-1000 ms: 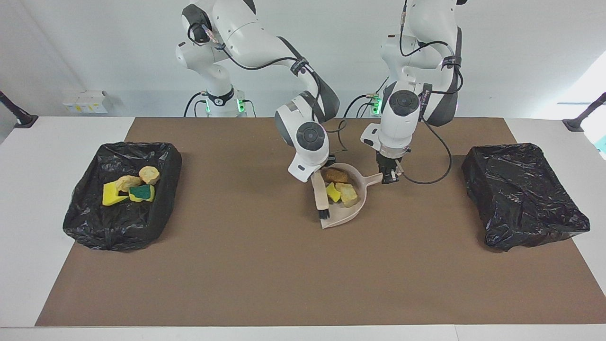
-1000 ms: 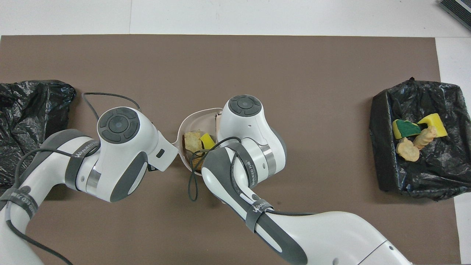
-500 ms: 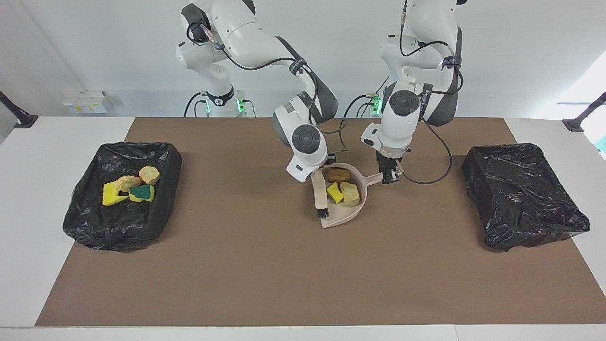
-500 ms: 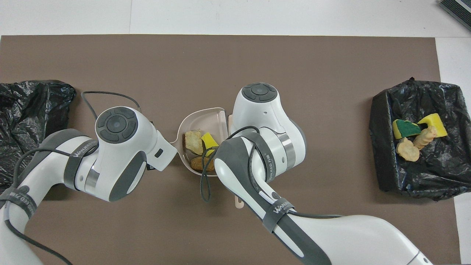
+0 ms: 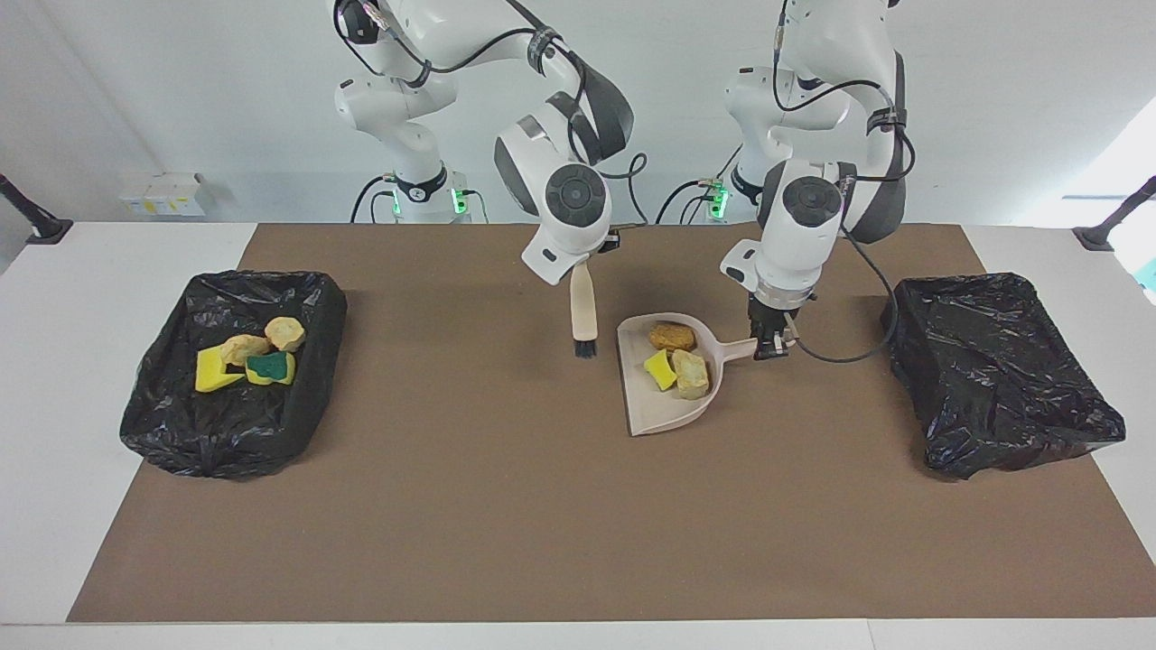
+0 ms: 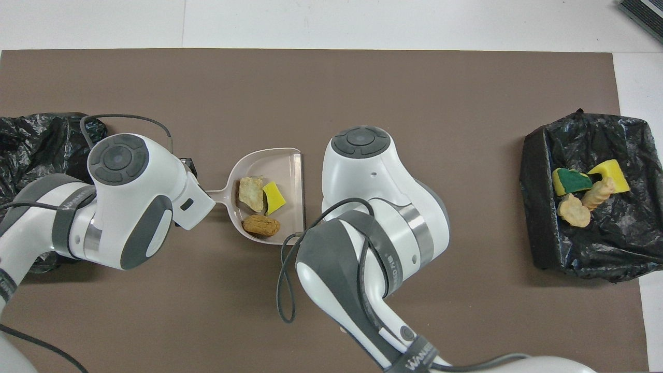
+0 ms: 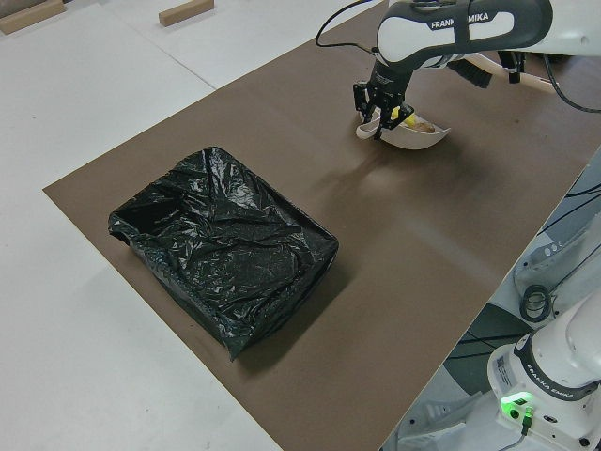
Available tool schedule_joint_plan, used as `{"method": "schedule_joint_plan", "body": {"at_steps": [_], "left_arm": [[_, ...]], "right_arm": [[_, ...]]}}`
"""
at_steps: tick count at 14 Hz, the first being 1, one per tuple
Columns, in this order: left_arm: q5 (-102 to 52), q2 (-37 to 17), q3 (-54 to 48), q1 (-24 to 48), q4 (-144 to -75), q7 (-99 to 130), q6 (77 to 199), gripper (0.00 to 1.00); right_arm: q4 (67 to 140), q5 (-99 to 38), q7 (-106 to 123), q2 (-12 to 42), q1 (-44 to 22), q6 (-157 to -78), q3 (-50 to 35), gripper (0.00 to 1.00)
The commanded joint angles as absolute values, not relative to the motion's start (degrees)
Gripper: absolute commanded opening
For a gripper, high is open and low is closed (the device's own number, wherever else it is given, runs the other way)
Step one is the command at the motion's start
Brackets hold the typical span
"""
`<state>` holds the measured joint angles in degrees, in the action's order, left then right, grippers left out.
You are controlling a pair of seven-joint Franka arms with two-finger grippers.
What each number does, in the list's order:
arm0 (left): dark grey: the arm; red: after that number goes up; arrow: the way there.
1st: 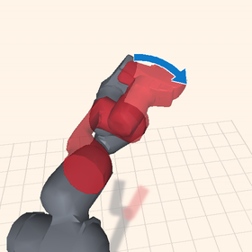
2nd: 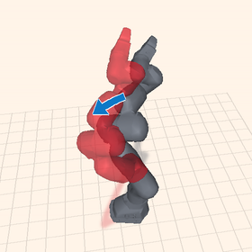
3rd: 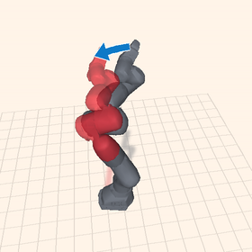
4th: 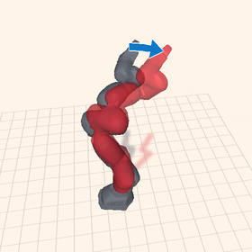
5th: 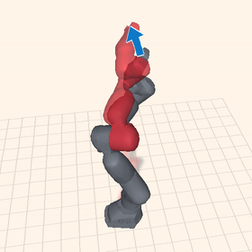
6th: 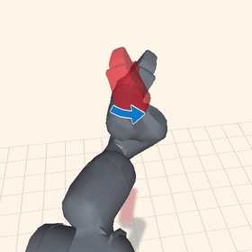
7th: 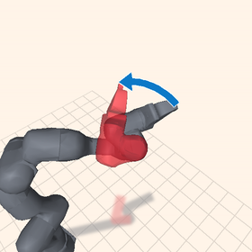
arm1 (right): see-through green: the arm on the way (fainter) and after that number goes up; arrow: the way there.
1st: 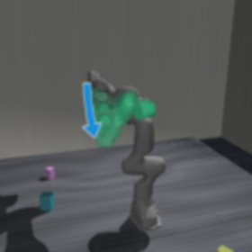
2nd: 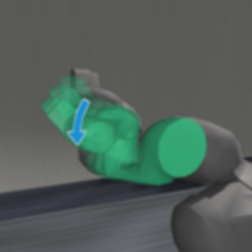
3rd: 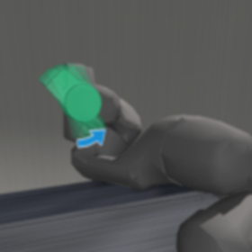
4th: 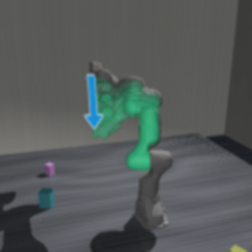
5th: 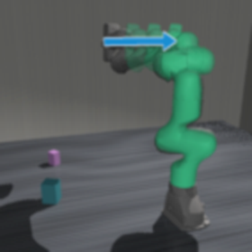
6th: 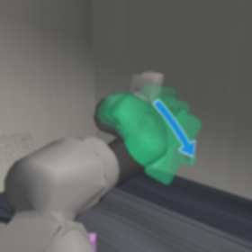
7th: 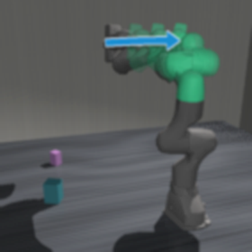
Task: Sweep and dump trash in bin
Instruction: 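Carry the loaded dustpan to the other black bag with the left gripper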
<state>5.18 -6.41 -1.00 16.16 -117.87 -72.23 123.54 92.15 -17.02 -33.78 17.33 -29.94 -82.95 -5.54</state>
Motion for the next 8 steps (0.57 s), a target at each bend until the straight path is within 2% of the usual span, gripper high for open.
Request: {"method": "schedule_joint_plan", "body": {"at_steps": [1, 3, 8], "left_arm": [[5.7, -6.8, -1.3, 13.6, -114.4, -78.3, 123.1, 0.0], [5.5, -6.6, -1.3, 10.4, -113.7, -81.4, 123.0, 0.0], [4.9, -6.2, -1.4, -0.6, -107.6, -91.2, 115.4, 0.0]], "right_arm": [[100.0, -17.5, -38.2, 12.1, -33.5, -85.1, -6.0, 0.0], [104.9, -17.8, -38.1, 9.7, -35.4, -88.3, -6.1, 0.0], [110.7, -20.9, -38.4, 10.3, -40.2, -98.2, -6.2, 0.0]]}}
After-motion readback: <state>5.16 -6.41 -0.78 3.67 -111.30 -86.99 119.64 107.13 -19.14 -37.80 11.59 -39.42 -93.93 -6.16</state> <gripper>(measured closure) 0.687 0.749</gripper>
